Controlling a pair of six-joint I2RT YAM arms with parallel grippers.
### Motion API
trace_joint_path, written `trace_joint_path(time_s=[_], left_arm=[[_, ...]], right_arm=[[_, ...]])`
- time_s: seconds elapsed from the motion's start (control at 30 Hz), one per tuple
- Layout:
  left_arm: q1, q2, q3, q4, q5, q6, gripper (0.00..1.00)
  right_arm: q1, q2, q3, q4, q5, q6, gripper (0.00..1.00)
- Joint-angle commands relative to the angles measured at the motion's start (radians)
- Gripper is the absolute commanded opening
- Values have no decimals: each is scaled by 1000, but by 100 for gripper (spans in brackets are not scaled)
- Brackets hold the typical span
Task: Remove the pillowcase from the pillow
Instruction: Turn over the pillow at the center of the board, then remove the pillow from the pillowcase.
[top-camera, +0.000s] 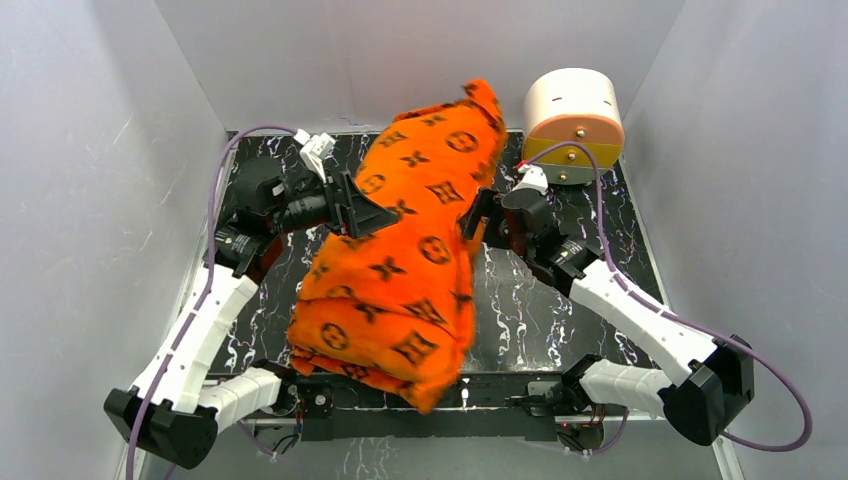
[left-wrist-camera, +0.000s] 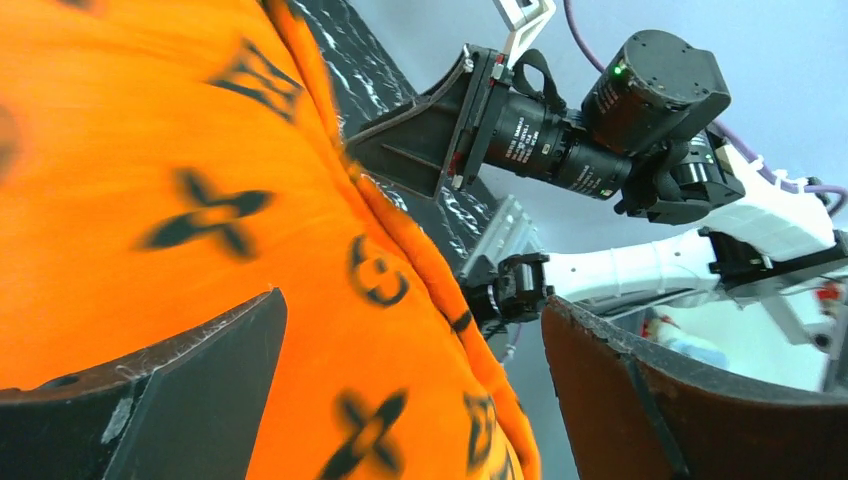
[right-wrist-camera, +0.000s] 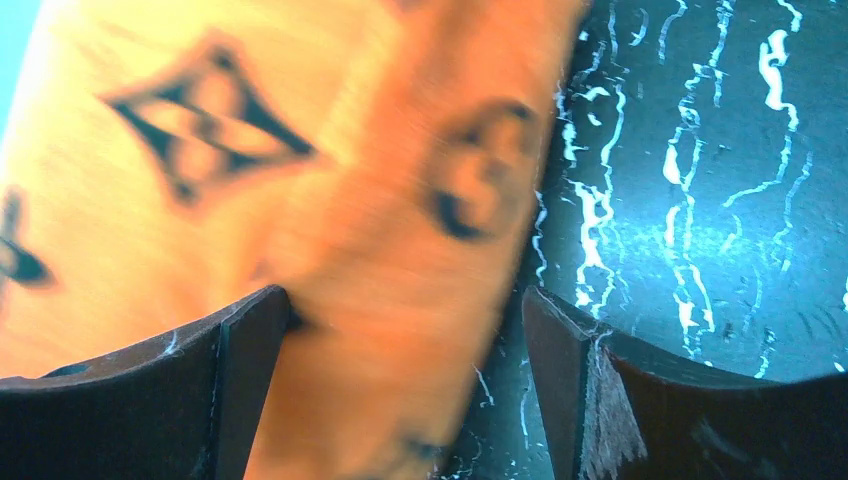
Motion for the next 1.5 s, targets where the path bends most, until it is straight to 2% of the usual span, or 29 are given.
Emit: trace_joint_path(time_s=[0.0, 0.07, 0.17, 0.27, 0.43, 0.57, 0.7, 0.77, 0.83, 0.93, 1.07, 1.17, 1.2, 1.27, 1.33, 1.43, 1.47], left_arm=[[3, -65, 126, -162, -148, 141, 98], [2, -75, 158, -269, -374, 189, 98], [3, -92, 112, -361, -651, 214, 98], [3, -90, -11, -361, -751, 200, 98], [5, -70, -207, -205, -541, 130, 98], [4, -77, -307, -74, -335, 89, 98], [5, -118, -366, -15, -290, 72, 98], [5, -114, -378, -19, -257, 70, 98], [4, -102, -392, -29, -214, 68, 94], [5, -103, -423, -40, -143, 58, 88], [5, -151, -479, -41, -103, 36, 83], [4, -182, -516, -28, -48, 9, 84], [4, -194, -532, -26, -20, -4, 84], [-7, -243, -554, -8, 58, -46, 83], [-39, -303, -556, 2, 47, -92, 79], [-83, -358, -539, 4, 14, -125, 78], [-96, -357, -528, -5, 19, -119, 75]], right_arm=[[-25, 26, 36, -56, 2, 2, 96], [-26, 45, 20, -64, -14, 22, 96], [-29, 69, -33, -34, -74, 53, 96], [-31, 93, -78, -9, -114, 84, 96], [-30, 118, -98, -24, -124, 82, 94], [-21, 88, 64, -261, -55, 18, 90], [-22, -61, 83, -289, 87, -54, 98], [-24, -112, 52, -289, 133, -69, 99], [-27, -129, 13, -302, 136, -47, 99], [-29, -117, -66, -281, 54, 29, 99], [-29, -66, -203, -71, -199, 92, 99], [-31, 16, -205, 79, -363, 90, 99], [-32, 83, -142, 76, -384, 56, 99], [-31, 286, 109, 0, -453, -78, 99], [-30, 400, 268, -24, -516, -135, 99], [-31, 477, 453, -92, -438, -227, 99], [-30, 501, 533, -172, -383, -297, 99]])
